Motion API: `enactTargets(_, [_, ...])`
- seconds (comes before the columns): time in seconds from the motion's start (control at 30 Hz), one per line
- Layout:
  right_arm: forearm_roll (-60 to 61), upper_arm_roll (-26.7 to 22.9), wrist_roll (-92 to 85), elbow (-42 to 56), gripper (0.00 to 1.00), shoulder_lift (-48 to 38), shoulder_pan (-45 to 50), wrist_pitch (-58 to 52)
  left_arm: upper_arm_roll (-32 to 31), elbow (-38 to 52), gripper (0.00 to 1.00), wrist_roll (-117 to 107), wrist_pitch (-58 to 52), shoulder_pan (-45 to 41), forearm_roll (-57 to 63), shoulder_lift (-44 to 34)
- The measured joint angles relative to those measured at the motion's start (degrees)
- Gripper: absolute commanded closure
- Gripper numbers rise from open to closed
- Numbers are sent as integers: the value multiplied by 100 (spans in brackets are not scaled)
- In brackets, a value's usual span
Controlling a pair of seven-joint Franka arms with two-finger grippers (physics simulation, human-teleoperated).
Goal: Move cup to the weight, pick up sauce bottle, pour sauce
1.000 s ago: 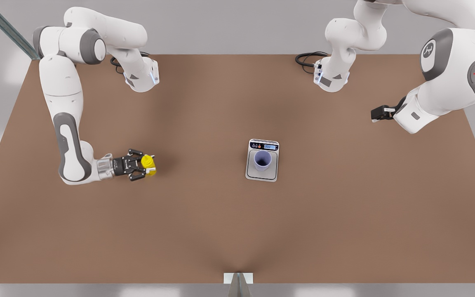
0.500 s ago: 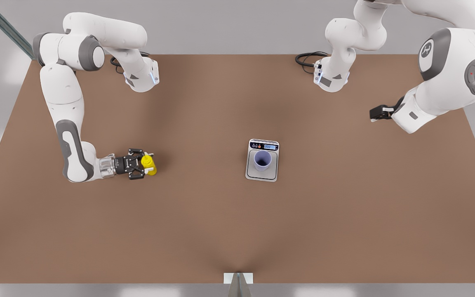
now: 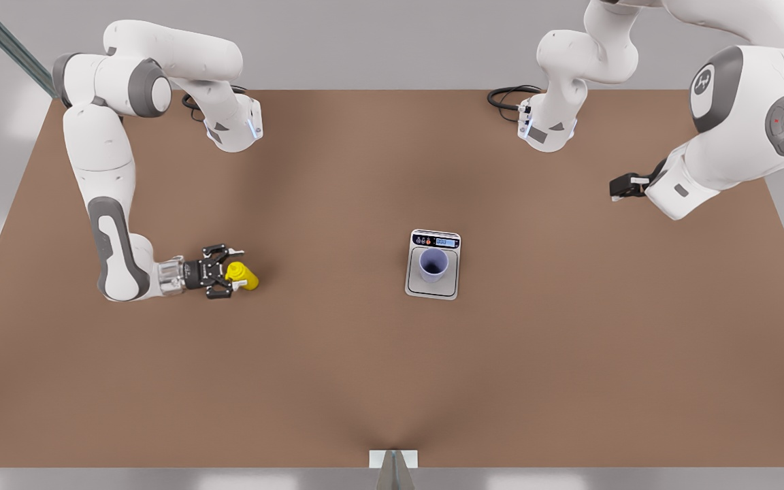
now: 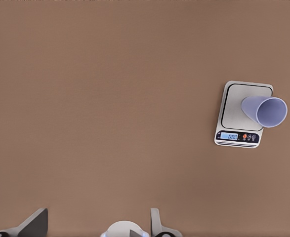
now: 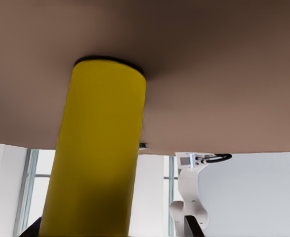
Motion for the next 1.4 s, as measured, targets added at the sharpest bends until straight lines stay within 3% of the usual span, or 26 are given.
enactTargets(0.27, [-74, -21, -4, 33, 0, 18, 16, 166, -9, 0, 0, 0, 9, 1, -3, 0])
enactTargets(0.33, [-76, -4, -13, 10, 17, 18, 16, 155, -12, 0, 0, 0, 1, -1, -3, -1])
enactTargets(0.37, [-76, -3, -13, 9, 19, 18, 16, 154, -9, 0, 0, 0, 1, -6, -3, 0])
enactTargets(0.87, [-58, -3, -4, 53, 32, 26, 3, 119, -88, 0, 0, 0, 18, 5, 54, 0])
enactTargets(0.93, [-59, -3, -4, 46, 29, 26, -2, 119, -88, 0, 0, 0, 18, -11, 58, 0])
enactTargets(1.03, [-63, -3, -5, 61, 1, 26, -2, 134, -88, 0, 0, 0, 27, 4, 60, 0])
enactTargets(1.4, [-451, -125, -238, 172, 0, 0, -194, 162, -97, 44, 0, 0, 10, -4, 62, 18])
